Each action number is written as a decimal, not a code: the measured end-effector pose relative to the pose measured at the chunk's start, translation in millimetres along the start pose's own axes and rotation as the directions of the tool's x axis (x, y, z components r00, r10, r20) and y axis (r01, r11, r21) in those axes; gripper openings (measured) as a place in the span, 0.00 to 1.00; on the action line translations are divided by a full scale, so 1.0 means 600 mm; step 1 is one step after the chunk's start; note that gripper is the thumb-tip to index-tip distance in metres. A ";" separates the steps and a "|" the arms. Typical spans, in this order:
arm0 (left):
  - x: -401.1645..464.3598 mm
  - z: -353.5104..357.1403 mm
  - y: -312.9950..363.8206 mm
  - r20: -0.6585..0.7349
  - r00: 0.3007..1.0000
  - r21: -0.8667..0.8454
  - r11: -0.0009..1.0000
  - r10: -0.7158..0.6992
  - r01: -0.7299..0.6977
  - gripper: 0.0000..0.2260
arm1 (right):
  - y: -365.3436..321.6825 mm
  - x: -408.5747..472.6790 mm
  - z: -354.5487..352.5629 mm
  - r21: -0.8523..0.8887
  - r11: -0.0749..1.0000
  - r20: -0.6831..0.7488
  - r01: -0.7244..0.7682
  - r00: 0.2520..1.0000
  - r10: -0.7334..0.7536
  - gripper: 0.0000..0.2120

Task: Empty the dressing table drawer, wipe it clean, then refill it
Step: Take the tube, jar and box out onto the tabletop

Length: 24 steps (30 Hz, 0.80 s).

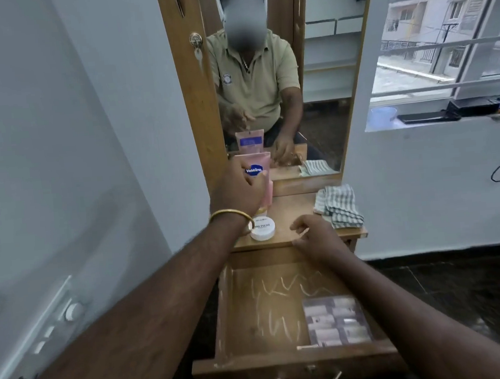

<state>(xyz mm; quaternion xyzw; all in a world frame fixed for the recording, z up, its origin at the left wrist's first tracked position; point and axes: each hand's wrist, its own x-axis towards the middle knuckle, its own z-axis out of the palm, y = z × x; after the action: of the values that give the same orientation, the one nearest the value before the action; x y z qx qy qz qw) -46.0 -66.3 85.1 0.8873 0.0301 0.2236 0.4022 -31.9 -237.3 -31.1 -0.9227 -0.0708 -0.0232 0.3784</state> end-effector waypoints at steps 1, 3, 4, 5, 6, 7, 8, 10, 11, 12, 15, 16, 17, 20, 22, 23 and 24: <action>-0.022 0.009 -0.002 0.032 0.999 0.003 1.000 0.030 -0.031 0.09 | 0.008 -0.016 -0.004 -0.095 0.995 0.093 0.003 0.996 0.005 0.12; -0.060 0.034 -0.013 0.139 0.989 0.057 0.996 0.055 -0.063 0.08 | 0.020 -0.044 -0.011 -0.314 0.949 0.287 0.035 0.956 0.060 0.08; -0.078 0.049 -0.022 0.209 0.977 0.099 0.993 0.049 -0.071 0.08 | 0.026 -0.059 -0.012 -0.404 0.913 0.350 0.052 0.931 0.102 0.09; -0.094 0.065 -0.032 0.290 0.957 0.139 0.988 0.025 -0.068 0.07 | 0.031 -0.070 -0.013 -0.483 0.873 0.387 0.071 0.912 0.139 0.10; -0.111 0.081 -0.041 0.387 0.922 0.181 0.982 -0.017 -0.058 0.08 | 0.037 -0.081 -0.014 -0.547 0.832 0.409 0.092 0.897 0.170 0.11; -0.126 0.098 -0.051 0.488 0.870 0.234 0.970 -0.064 -0.060 0.09 | 0.042 -0.090 -0.015 -0.591 0.799 0.422 0.108 0.886 0.192 0.12; -0.141 0.113 -0.060 0.581 0.808 0.298 0.950 -0.102 -0.095 0.10 | 0.046 -0.097 -0.015 -0.624 0.773 0.423 0.116 0.882 0.209 0.12; -0.168 0.142 -0.076 0.719 0.678 0.386 0.899 -0.153 -0.207 0.14 | 0.050 -0.108 -0.017 -0.666 0.737 0.427 0.112 0.868 0.254 0.11; -0.180 0.155 -0.083 0.759 0.628 0.400 0.883 -0.171 -0.244 0.17 | 0.050 -0.112 -0.019 -0.668 0.737 0.437 0.102 0.855 0.279 0.11; -0.191 0.166 -0.088 0.782 0.594 0.408 0.876 -0.190 -0.257 0.21 | 0.051 -0.115 -0.019 -0.659 0.747 0.448 0.082 0.841 0.302 0.12; -0.210 0.190 -0.097 0.791 0.575 0.429 0.859 -0.208 -0.279 0.24 | 0.057 -0.126 -0.018 -0.649 0.757 0.469 0.082 0.826 0.313 0.16; -0.214 0.196 -0.098 0.792 0.571 0.436 0.855 -0.215 -0.283 0.23 | 0.062 -0.130 -0.017 -0.654 0.748 0.468 0.110 0.836 0.286 0.18; -0.217 0.201 -0.100 0.794 0.565 0.442 0.851 -0.225 -0.284 0.23 | 0.069 -0.131 -0.015 -0.663 0.733 0.467 0.150 0.849 0.249 0.20; -0.222 0.209 -0.106 0.791 0.561 0.464 0.838 -0.245 -0.288 0.22 | 0.087 -0.133 -0.004 -0.689 0.679 0.491 0.251 0.852 0.183 0.22; -0.221 0.213 -0.109 0.781 0.572 0.470 0.840 -0.251 -0.273 0.21 | 0.096 -0.128 0.001 -0.687 0.673 0.512 0.275 0.840 0.179 0.22; -0.221 0.216 -0.111 0.774 0.581 0.467 0.847 -0.253 -0.254 0.21 | 0.100 -0.126 0.002 -0.687 0.667 0.520 0.287 0.836 0.176 0.22; -0.220 0.217 -0.112 0.766 0.589 0.467 0.853 -0.258 -0.233 0.20 | 0.103 -0.124 0.003 -0.690 0.658 0.524 0.302 0.835 0.167 0.21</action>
<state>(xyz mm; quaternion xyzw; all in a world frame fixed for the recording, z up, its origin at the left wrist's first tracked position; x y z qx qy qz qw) -101.4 -142.8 -88.3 0.9636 -0.0896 -0.2235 0.1166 -96.5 -288.1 -82.6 -0.9576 -0.1951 0.1986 -0.0739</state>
